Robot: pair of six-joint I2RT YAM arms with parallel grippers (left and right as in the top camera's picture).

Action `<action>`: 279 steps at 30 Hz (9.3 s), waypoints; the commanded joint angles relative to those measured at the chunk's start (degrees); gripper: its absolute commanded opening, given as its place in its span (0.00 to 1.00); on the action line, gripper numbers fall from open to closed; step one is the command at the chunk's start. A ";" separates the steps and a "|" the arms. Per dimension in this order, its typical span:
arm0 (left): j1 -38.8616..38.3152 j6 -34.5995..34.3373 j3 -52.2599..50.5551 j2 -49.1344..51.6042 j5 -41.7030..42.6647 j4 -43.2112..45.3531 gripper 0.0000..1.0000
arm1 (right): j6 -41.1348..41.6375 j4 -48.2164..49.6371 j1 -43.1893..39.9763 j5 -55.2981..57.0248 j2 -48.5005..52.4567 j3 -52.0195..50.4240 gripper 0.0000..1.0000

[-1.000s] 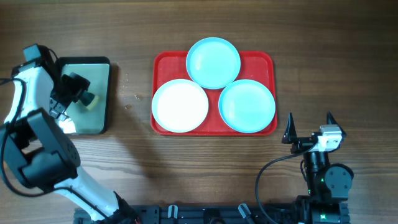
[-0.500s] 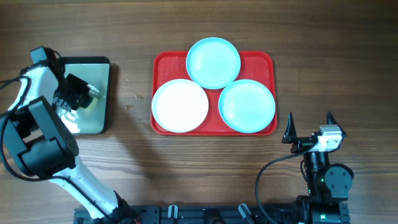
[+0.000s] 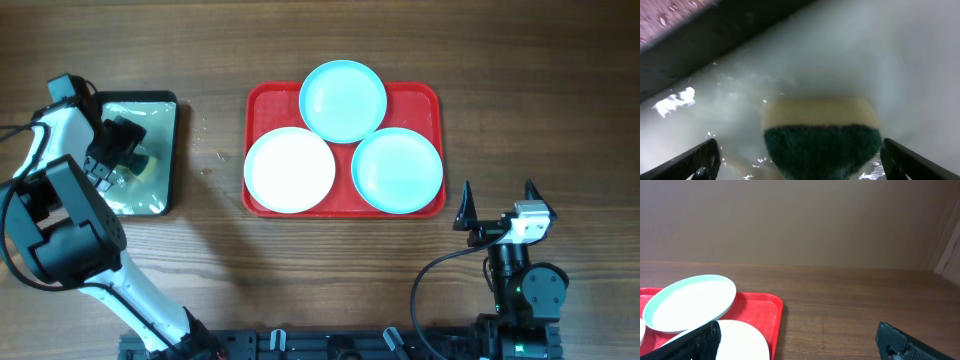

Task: Clean dirty plates on tray and stack at the side
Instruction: 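Grasp the green-and-yellow sponge with the left gripper, then dip the held sponge in the soapy water with the left gripper, then carry the sponge with the left gripper onto the white plate, then reach the right gripper to the white plate's rim and grasp it, then scrub the white plate with the sponge while the right gripper holds it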

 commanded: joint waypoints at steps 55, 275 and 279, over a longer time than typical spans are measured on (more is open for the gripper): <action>0.39 0.04 -0.15 0.98 7.67 -0.55 0.04 | 0.96 0.11 -0.20 0.63 -0.24 -0.11 1.00; -47.65 9.35 -21.79 -15.63 17.59 12.61 0.04 | 10.03 -30.42 30.69 -19.15 117.94 77.75 0.04; -47.56 9.40 -21.88 -12.66 13.70 12.74 0.04 | 10.05 -30.47 30.69 -19.15 117.94 77.75 0.04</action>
